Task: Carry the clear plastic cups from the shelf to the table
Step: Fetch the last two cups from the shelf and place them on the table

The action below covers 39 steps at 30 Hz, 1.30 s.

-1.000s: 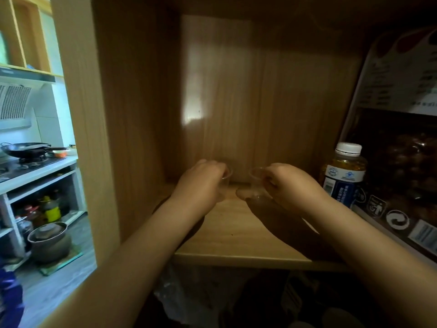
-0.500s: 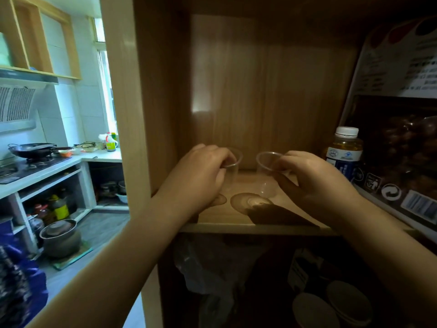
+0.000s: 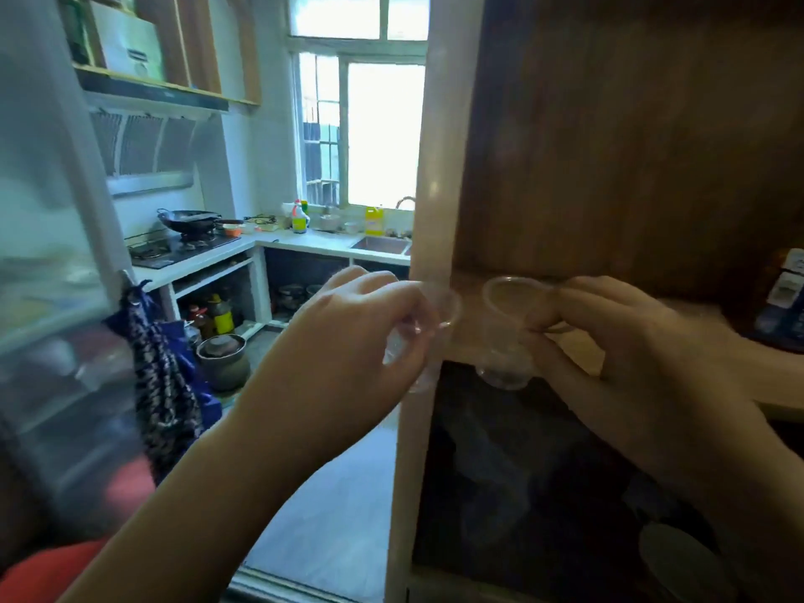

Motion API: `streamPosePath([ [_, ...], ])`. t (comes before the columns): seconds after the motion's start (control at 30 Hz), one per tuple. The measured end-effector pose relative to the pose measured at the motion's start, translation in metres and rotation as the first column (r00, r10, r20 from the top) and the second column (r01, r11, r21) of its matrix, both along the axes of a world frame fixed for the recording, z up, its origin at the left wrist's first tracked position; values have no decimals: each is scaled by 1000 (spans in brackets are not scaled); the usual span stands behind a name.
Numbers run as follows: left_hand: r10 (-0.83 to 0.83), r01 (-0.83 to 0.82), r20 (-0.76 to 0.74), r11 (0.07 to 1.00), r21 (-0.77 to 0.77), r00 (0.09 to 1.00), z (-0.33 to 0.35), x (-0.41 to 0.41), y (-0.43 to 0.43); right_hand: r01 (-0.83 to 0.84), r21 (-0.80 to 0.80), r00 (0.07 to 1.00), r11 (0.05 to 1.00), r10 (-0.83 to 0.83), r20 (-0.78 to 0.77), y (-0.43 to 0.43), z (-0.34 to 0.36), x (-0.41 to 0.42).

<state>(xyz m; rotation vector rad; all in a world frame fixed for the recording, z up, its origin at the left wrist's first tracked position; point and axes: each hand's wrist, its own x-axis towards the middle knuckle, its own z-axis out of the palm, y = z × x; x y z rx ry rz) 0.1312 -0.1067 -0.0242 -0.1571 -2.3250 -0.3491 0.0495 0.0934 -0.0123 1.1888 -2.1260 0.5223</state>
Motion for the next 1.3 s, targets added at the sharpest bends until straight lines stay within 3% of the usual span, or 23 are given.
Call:
streamPosePath([
  [0.2, 212, -213, 26, 977, 31, 977, -16, 67, -69, -250, -29, 958, 968, 252, 140, -90, -12, 40],
  [0.57, 553, -558, 90, 828, 48, 828, -33, 261, -197, -610, 25, 785, 792, 599, 161, -277, -43, 168],
  [0.93, 864, -872, 128, 472, 131, 487, -77, 461, -264, -858, 15, 500, 513, 828, 254, -426, -86, 326],
  [1.3, 973, -982, 180, 122, 144, 147, -137, 560, -342, -967, 60, 254, 248, 907, 335, -569, -142, 426],
])
